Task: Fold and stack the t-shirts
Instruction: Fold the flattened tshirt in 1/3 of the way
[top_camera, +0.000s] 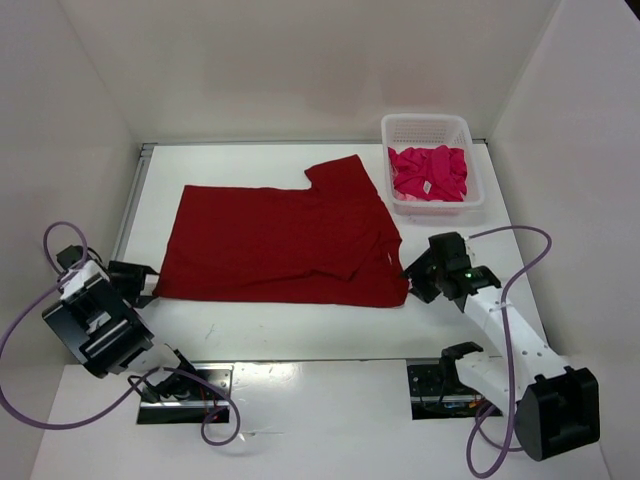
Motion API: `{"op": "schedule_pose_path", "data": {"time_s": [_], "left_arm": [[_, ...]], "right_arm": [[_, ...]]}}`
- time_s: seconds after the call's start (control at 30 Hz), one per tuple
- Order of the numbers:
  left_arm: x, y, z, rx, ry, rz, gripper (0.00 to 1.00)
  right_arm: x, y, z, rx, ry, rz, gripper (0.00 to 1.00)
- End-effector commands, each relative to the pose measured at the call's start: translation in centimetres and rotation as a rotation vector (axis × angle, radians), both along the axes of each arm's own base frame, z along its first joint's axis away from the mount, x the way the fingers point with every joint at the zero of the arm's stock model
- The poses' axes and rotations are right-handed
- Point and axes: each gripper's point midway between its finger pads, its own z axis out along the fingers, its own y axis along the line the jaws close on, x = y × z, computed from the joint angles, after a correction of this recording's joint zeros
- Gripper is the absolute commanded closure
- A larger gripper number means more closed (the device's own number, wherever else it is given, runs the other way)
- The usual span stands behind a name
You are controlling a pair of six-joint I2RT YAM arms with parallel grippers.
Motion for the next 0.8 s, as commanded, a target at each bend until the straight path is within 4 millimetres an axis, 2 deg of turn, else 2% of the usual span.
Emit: {"op": "schedule_pose_path", "data": {"time_s": [0.0,0.03,0.07,0.1,0.13,0.17,0.2,0.23,0.27,0.3,0.33,0.37,0.4,0.43,0.47,0.53,0.57,0.67,0.7,0.77], "left_arm": [[2.3,1.2,3.0,0.06,-0.101,-0.031,0.32],[2.7,0.9,3.1,0.093,-0.097,-0.052,0.32],[3.4,1.1,4.0,0.121,-0.126,-0.068,0.32],[3.9,0.8,4.2,0.126,-0.133,-0.086,0.32],[5.3,0.2,4.9,0.162,-0.165,-0.134,0.4],[5.9,-0.7,5.0,0.166,-0.182,-0.177,0.47],[7.5,-2.3,6.0,0.192,-0.226,-0.249,0.59],[8.3,-3.5,6.2,0.2,-0.246,-0.293,0.72],[9.0,-5.0,7.0,0.218,-0.282,-0.344,0.84],[9.6,-6.6,7.1,0.214,-0.299,-0.388,0.96],[10.2,-10.1,7.5,0.209,-0.326,-0.492,1.0],[10.8,-11.4,7.9,0.221,-0.339,-0.526,1.0],[10.8,-12.9,8.1,0.228,-0.347,-0.567,1.0],[11.0,-15.6,8.3,0.215,-0.368,-0.635,1.0],[11.0,-16.8,8.4,0.205,-0.38,-0.66,1.0],[10.6,-19.1,7.3,0.169,-0.361,-0.727,1.0],[10.3,-20.6,7.3,0.155,-0.364,-0.763,1.0],[8.8,-22.5,5.7,0.121,-0.328,-0.821,1.0],[8.5,-22.5,5.7,0.121,-0.33,-0.821,1.0],[8.0,-22.5,5.1,0.119,-0.314,-0.829,1.0]], "right_arm": [[2.2,0.1,3.5,-0.039,-0.085,0.035,0.45],[2.9,0.2,4.1,-0.049,-0.115,0.056,0.45],[3.3,0.6,3.7,-0.059,-0.113,0.079,0.45],[3.7,1.6,4.1,-0.03,-0.13,0.121,0.57],[4.2,3.0,4.2,-0.015,-0.153,0.16,0.65],[4.3,3.8,3.7,-0.02,-0.148,0.195,0.73],[4.7,4.9,3.0,-0.026,-0.118,0.226,0.89],[4.5,5.9,2.3,-0.028,-0.104,0.258,0.98],[4.8,8.0,2.6,-0.015,-0.138,0.316,1.0],[4.9,8.7,1.3,-0.023,-0.111,0.327,1.0],[4.8,9.6,0.9,-0.012,-0.106,0.352,1.0],[5.5,10.5,1.3,0.0,-0.139,0.377,0.99],[5.7,11.1,0.5,-0.011,-0.119,0.396,0.97],[5.8,11.6,0.3,-0.011,-0.118,0.407,0.87],[6.1,12.0,0.3,-0.006,-0.122,0.43,0.79],[6.6,12.4,-0.6,-0.009,-0.108,0.444,0.67],[6.5,12.9,-0.8,-0.01,-0.103,0.456,0.6],[6.7,13.8,-1.5,-0.001,-0.104,0.474,0.57],[6.6,14.3,-1.3,0.01,-0.111,0.489,0.55],[6.6,14.5,-2.3,0.012,-0.091,0.495,0.55]]}}
